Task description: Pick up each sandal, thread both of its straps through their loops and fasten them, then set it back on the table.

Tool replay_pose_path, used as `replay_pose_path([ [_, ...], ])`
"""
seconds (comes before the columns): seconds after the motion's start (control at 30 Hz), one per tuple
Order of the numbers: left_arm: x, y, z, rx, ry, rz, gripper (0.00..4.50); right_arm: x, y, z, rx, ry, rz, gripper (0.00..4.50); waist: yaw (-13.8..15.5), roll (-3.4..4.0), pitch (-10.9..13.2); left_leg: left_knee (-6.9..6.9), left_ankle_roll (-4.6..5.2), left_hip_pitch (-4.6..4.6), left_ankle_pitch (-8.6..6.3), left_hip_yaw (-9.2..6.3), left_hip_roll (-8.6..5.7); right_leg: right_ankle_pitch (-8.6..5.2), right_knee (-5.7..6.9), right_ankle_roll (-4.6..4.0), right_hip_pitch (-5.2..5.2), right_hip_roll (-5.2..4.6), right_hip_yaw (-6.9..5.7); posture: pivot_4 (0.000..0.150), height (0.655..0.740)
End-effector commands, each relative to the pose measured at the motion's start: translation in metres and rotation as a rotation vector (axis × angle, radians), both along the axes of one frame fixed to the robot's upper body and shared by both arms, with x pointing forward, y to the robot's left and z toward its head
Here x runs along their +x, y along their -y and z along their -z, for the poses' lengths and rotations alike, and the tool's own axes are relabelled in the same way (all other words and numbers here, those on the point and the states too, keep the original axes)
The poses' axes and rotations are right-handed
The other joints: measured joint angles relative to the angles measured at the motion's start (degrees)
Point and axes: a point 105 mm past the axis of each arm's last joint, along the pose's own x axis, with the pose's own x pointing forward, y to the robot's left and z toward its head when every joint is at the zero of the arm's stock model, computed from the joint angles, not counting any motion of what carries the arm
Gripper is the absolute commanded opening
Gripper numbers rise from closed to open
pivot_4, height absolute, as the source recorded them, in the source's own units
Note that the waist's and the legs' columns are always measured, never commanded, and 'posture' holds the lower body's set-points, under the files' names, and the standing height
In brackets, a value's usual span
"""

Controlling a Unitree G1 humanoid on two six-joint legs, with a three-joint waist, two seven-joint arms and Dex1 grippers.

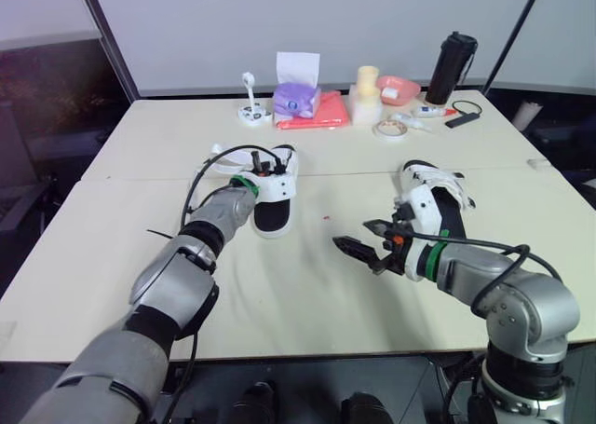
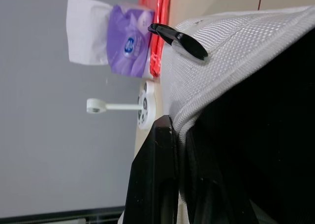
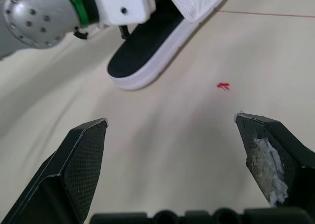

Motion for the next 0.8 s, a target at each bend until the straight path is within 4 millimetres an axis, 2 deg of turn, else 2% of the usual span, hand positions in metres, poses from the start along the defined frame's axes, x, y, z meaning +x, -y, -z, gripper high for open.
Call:
replay_pose_path([
  [0.03,-0.007,0.016,-0.029,-0.105,0.090,0.150,0.07,0.003,0.010,-0.017,-0.001,0.074,0.015,4.50,-0.03,0.00,0.00,0.00,0.00,-0.01,0.00,0.00,0.00,0.00,0.01,0.00,-0.02,0.00,0.00,0.150,0.7400],
  [0.13,-0.025,0.032,-0.035,-0.062,0.085,0.362,0.07,0.005,0.026,-0.032,-0.011,0.106,0.032,4.50,0.01,-0.06,0.04,0.02,0.00,-0.10,0.00,0.00,0.00,0.00,0.00,-0.01,-0.07,-0.01,0.00,0.150,0.7400],
  [0.23,-0.056,0.049,-0.040,-0.017,0.075,0.642,0.07,0.004,0.042,-0.052,-0.039,0.157,0.018,4.50,0.03,-0.09,0.06,0.05,0.00,-0.18,0.00,0.01,-0.02,0.01,-0.03,-0.01,-0.12,-0.03,0.00,0.150,0.7400],
  [0.37,-0.089,0.056,-0.038,0.105,0.064,0.895,0.07,-0.003,0.062,-0.072,-0.061,0.189,-0.060,4.50,0.04,-0.10,0.06,0.04,0.05,-0.21,-0.04,0.07,-0.01,0.01,-0.11,-0.01,-0.12,-0.04,0.00,0.150,0.7400],
  [0.5,-0.115,0.059,-0.036,0.193,0.037,1.084,0.07,-0.011,0.074,-0.078,-0.121,0.183,-0.131,4.50,-0.09,-0.10,0.07,0.09,0.09,-0.22,-0.06,0.10,0.01,0.01,-0.10,-0.01,-0.09,-0.03,0.00,0.150,0.7400],
  [0.63,-0.143,0.057,-0.024,0.342,0.009,1.278,0.07,-0.005,0.089,-0.082,-0.177,0.192,-0.109,4.50,-0.13,-0.12,0.08,0.24,0.14,-0.24,-0.09,0.15,0.01,0.01,-0.07,0.00,-0.08,-0.05,0.01,0.150,0.7400],
  [0.8,-0.165,0.056,-0.013,0.462,0.015,1.429,0.07,-0.002,0.090,-0.081,-0.212,0.201,-0.114,4.50,-0.10,-0.13,0.08,0.25,0.16,-0.26,-0.11,0.16,0.02,0.01,-0.08,0.00,-0.07,-0.05,0.01,0.150,0.7400],
])
